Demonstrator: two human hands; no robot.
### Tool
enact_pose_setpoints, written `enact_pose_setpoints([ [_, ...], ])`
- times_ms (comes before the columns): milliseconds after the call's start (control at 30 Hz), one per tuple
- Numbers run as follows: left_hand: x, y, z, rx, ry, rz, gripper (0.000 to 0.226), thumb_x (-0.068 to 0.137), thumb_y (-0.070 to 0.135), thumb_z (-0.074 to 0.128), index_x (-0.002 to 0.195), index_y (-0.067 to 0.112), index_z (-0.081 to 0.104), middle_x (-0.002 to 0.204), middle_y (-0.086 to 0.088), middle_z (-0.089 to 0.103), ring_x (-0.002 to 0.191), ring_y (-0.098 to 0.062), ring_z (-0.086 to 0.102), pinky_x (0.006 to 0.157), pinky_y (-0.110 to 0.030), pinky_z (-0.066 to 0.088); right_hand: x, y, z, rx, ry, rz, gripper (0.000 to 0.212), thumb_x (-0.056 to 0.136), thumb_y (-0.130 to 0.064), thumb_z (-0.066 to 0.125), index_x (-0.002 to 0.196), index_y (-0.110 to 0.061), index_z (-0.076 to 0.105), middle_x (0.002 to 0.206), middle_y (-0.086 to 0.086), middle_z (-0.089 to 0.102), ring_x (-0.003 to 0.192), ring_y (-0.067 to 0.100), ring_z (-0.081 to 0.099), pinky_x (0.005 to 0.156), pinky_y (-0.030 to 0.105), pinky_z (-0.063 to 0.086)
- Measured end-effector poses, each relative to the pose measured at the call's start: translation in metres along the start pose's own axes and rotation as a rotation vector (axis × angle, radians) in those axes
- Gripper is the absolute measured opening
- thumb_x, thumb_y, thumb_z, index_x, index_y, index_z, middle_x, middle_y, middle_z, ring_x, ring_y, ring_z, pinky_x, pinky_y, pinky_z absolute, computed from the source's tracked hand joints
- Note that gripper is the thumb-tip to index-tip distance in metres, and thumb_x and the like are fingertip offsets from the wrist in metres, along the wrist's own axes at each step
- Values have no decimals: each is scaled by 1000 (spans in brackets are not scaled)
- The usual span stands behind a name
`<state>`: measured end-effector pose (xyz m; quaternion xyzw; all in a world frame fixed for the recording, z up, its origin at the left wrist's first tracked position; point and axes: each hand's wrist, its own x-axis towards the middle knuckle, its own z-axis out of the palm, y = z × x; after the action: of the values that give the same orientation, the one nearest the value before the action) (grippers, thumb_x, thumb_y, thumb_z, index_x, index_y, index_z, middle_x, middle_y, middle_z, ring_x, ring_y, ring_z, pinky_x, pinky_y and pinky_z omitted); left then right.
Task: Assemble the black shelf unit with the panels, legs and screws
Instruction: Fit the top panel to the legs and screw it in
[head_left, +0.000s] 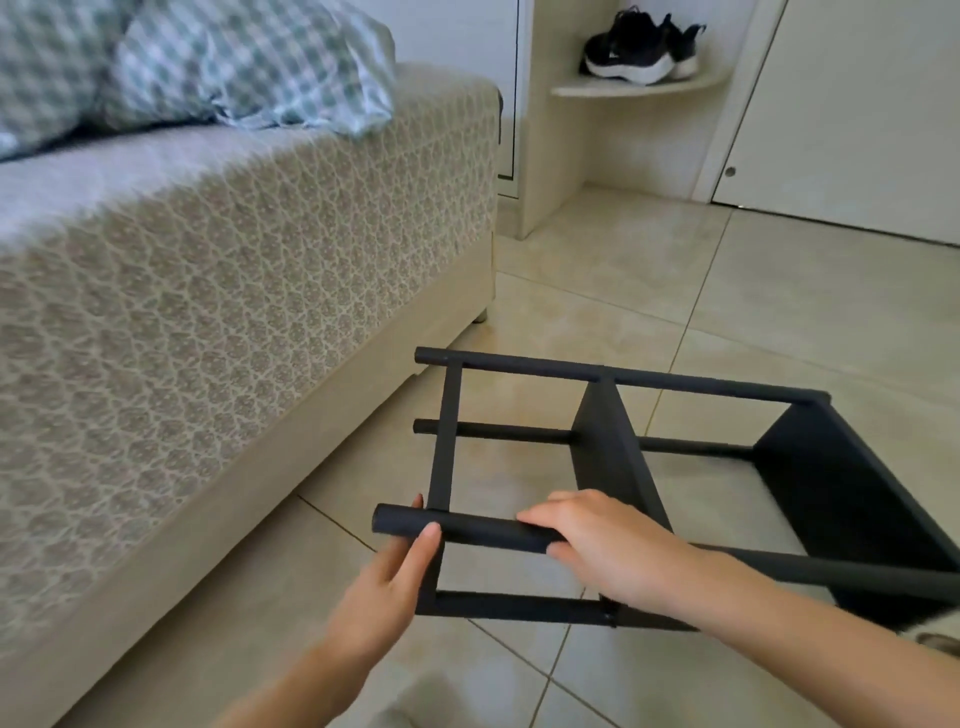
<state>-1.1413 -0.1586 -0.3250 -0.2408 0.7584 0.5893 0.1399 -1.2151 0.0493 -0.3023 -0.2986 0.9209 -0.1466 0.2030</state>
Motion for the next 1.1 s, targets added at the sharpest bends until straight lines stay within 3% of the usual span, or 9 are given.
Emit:
enact_pose_setpoints([
  [100, -7, 30, -9, 5, -19, 67, 62, 93, 64, 43, 151, 45, 30, 136, 31, 38, 128, 1, 33, 113, -34, 26, -5, -6, -24, 41, 34, 8, 36, 100, -15, 50, 130, -33, 55, 118, -7, 60, 106, 15, 60, 94, 31, 52],
  [233, -17, 75, -22, 85, -20, 157, 73, 82, 72, 44, 149, 47, 31, 137, 29, 40, 138, -6, 36, 117, -39, 26, -14, -14, -62, 63, 104, -15, 42, 100, -16, 52, 137, -34, 51, 126, -9, 59, 115, 7, 57, 86, 10, 41],
  [400, -30, 128, -31, 126, -8, 320, 60, 91, 62, 48, 146, 44, 36, 132, 29, 43, 129, 1, 38, 111, -30, 27, -25, -24, -107, 154, 178, -2, 48, 99, -15, 54, 143, -32, 45, 132, -10, 58, 119, 3, 56, 94, 16, 45],
  [533, -37, 170, -34, 139, 11, 405, 26, 92, 55, 56, 116, 44, 57, 115, 24, 64, 114, -3, 59, 104, -29, 42, -34, -29, -135, 231, 280, 29, 51, 97, -15, 57, 143, -32, 45, 133, -9, 58, 120, 2, 55, 95, 16, 43],
  [700, -53, 226, -24, 194, 46, 526, 16, 93, 51, 60, 102, 47, 48, 99, 29, 53, 86, 10, 49, 74, -12, 36, -48, -35, -165, 349, 391, 67, 48, 94, -14, 61, 138, -31, 51, 116, -18, 60, 110, -1, 56, 100, 23, 46],
  [800, -59, 252, -17, 302, 122, 580, 38, 74, 78, 56, 99, 50, 52, 113, 21, 59, 111, -5, 56, 102, -34, 44, -57, -37, -176, 424, 453, 85, 44, 92, -14, 64, 132, -31, 55, 117, -15, 63, 111, 2, 58, 100, 29, 49],
  [900, -67, 274, -4, 366, 202, 609, 40, 64, 84, 51, 86, 51, 52, 104, 27, 57, 132, -22, 47, 113, -60, 29, -70, -38, -182, 517, 503, 99, 36, 91, -14, 66, 122, -31, 57, 109, -14, 66, 105, 1, 62, 96, 27, 52],
  [1000, -77, 287, 15, 436, 299, 668, 29, 81, 69, 60, 98, 45, 55, 106, 26, 50, 149, -23, 23, 119, -62, 10, -85, -40, -184, 675, 544, 140, 30, 89, -12, 68, 111, -29, 57, 104, -9, 69, 97, 4, 65, 84, 25, 55],
  [1100, -86, 292, 32, 444, 346, 766, 28, 78, 64, 67, 94, 42, 59, 113, 21, 53, 146, -20, 28, 119, -61, 9, -97, -41, -181, 808, 574, 185, 30, 85, -11, 73, 105, -29, 59, 100, -5, 72, 95, 9, 69, 87, 37, 58],
])
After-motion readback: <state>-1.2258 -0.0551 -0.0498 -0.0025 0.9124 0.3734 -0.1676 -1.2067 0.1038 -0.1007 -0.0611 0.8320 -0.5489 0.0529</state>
